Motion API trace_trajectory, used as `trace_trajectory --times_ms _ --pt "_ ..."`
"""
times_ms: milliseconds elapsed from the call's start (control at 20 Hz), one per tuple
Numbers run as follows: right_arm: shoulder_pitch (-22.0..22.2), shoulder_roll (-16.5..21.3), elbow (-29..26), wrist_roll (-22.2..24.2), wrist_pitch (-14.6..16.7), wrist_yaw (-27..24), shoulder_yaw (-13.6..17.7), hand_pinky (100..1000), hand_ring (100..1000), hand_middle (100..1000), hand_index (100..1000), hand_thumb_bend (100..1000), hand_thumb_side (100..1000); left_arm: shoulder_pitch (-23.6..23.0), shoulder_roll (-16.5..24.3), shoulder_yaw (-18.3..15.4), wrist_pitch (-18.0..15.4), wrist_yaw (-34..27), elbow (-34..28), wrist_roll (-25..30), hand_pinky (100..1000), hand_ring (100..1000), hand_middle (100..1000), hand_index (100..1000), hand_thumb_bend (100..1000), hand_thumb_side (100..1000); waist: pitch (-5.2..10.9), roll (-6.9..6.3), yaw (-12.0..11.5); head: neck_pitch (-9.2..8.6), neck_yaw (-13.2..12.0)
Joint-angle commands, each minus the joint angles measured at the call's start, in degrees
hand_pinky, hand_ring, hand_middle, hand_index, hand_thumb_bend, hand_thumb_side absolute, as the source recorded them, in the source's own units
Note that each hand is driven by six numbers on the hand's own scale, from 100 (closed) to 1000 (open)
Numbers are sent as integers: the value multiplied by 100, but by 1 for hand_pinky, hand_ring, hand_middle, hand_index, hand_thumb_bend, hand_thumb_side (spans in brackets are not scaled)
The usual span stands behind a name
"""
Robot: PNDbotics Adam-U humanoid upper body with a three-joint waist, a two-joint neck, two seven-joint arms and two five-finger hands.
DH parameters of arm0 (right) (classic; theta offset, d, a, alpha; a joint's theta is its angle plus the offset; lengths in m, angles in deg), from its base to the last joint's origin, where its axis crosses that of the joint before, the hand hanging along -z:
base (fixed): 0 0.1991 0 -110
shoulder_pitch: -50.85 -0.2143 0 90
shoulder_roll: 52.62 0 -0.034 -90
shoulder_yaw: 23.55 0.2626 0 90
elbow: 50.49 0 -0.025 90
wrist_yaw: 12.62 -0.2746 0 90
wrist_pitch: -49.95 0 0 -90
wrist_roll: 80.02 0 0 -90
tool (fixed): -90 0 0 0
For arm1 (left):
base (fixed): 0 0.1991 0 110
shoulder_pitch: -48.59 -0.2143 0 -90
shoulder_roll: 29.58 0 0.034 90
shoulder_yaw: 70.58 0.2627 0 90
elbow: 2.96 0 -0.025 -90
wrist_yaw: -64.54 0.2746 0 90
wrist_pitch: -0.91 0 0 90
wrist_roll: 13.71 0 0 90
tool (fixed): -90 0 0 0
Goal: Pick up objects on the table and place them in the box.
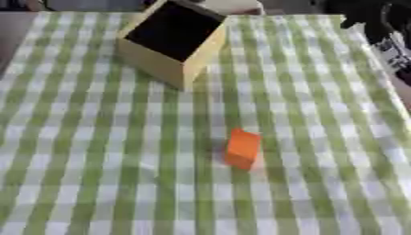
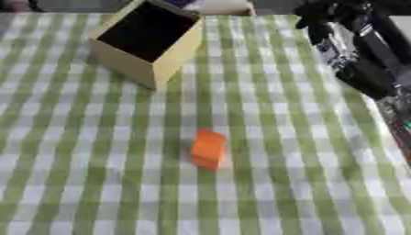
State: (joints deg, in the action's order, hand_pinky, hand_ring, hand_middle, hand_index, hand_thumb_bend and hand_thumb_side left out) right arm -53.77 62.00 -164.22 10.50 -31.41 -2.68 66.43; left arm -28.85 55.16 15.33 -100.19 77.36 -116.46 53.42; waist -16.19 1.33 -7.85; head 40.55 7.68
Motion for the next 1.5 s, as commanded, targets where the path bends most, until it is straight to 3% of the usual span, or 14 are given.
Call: trace_trajectory --times_ms 50,400,650,850,900,1050,1500 --pt "-57 141 -87 55 17 -36 56 821 817 642 820 100 1000 33 99 -10 -2 -22 -108 -6 725 593 617 719 484 730 113 0 6 39 -11" --pt "-166 417 -87 280 0 101 -128 821 822 659 826 100 1000 24 109 -4 0 -21 -108 -1 725 593 617 719 482 730 128 32 -5 53 -23" --pt "-422 883 -87 712 -224 377 -530 826 841 703 858 125 989 11 133 15 3 -28 -108 18 725 593 617 719 482 730 163 65 -24 74 4" --pt "-774 1224 -87 1295 -471 311 -962 853 878 745 887 180 814 9 143 35 4 -43 -108 40 724 593 617 719 482 730 178 85 -53 91 41" --pt "-863 1284 -87 1445 -529 288 -1045 854 879 747 888 182 806 9 146 38 4 -46 -108 45 724 593 617 719 481 730 181 88 -58 96 44" --pt "-1103 1425 -87 1911 -670 222 -1285 880 905 782 903 248 652 6 153 46 5 -56 -108 56 724 593 617 719 481 729 191 99 -73 110 66" --pt "-1552 1587 -87 2998 -793 345 -1704 909 924 831 936 312 485 2 167 65 8 -79 -108 83 724 593 617 718 479 728 205 110 -84 132 72"
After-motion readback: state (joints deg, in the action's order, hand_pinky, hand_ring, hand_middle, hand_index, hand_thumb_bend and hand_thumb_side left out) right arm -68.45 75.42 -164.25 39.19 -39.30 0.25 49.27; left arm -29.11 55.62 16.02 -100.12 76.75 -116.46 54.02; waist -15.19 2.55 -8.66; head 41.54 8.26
